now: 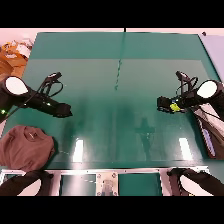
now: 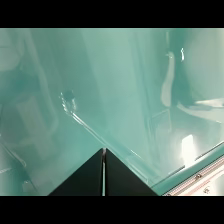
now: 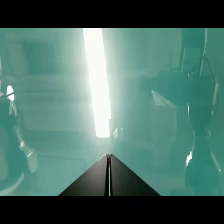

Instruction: Fold the shirts.

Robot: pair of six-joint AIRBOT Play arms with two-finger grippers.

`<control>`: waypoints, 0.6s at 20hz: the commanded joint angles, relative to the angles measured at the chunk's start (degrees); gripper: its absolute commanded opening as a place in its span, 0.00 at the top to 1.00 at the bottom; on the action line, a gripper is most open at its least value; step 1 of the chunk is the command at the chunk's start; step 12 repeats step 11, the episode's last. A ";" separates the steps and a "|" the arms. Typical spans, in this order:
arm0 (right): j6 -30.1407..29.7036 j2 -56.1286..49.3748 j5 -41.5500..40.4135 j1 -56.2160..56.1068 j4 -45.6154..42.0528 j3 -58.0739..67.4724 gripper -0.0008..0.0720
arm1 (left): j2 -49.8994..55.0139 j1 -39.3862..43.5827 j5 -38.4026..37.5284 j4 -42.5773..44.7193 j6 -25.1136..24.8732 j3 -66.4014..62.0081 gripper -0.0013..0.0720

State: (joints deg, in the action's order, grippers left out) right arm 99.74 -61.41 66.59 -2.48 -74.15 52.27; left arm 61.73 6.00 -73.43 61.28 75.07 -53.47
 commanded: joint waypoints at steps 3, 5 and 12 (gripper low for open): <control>0.09 -0.04 -0.11 -0.63 0.17 -0.22 0.97 | -0.61 0.24 0.52 -0.22 -0.09 1.03 0.95; 0.09 -0.04 -0.11 -0.63 0.17 -0.22 0.97 | -0.61 0.24 1.01 -0.22 -0.09 1.03 0.95; 0.09 -0.04 -0.11 -0.63 0.17 -0.22 0.97 | -0.61 0.24 1.03 -0.22 -0.09 1.03 0.95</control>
